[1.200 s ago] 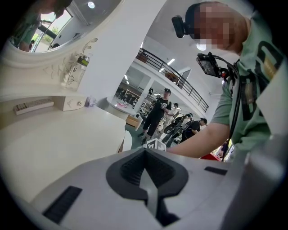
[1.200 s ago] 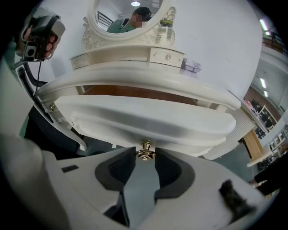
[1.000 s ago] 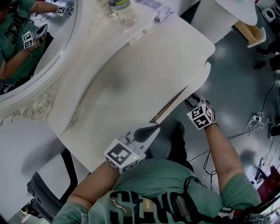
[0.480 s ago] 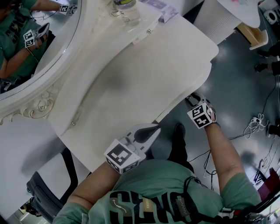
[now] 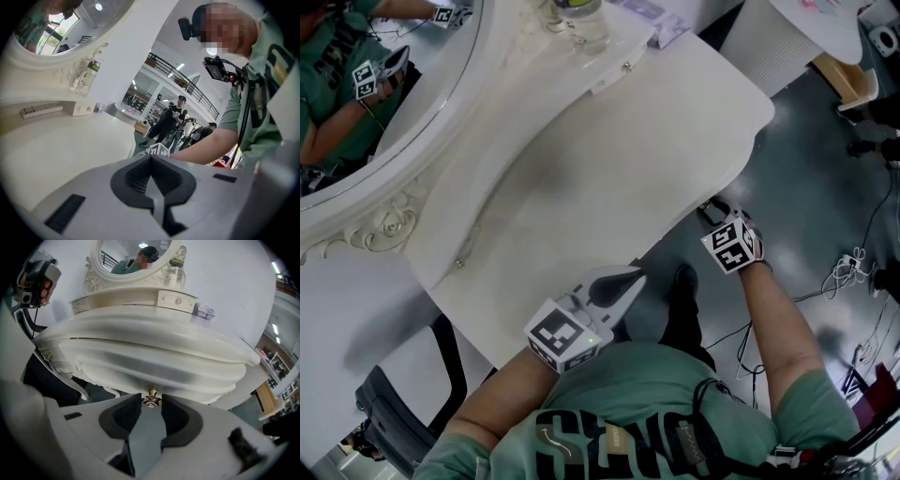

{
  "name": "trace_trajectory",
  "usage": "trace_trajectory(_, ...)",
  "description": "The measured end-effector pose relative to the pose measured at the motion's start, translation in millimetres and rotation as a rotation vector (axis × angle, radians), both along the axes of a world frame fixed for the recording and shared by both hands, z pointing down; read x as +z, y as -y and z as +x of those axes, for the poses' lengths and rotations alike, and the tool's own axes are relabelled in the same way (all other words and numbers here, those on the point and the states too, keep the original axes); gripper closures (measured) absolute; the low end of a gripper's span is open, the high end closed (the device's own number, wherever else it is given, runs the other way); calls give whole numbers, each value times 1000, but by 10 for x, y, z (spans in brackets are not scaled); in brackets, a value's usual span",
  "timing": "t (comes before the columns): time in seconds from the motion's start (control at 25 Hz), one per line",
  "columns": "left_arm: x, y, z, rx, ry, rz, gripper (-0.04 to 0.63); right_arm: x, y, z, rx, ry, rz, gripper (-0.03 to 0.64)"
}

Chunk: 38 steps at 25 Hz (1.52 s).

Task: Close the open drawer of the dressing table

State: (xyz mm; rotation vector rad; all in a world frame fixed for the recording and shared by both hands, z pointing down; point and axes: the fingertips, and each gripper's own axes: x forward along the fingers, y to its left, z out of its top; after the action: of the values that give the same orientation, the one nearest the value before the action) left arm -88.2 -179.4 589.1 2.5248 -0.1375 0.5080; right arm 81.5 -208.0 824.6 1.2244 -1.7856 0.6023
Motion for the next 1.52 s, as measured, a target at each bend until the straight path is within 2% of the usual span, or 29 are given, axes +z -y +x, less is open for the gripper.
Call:
trace_trajectory(0.8, 11, 107, -71, -20, -10, -6, 592, 4, 289, -104, -10, 7, 19, 479)
trace_trajectory(1.52, -8, 156, -156, -44, -21, -18, 592, -7, 341, -126, 13, 22, 1, 479)
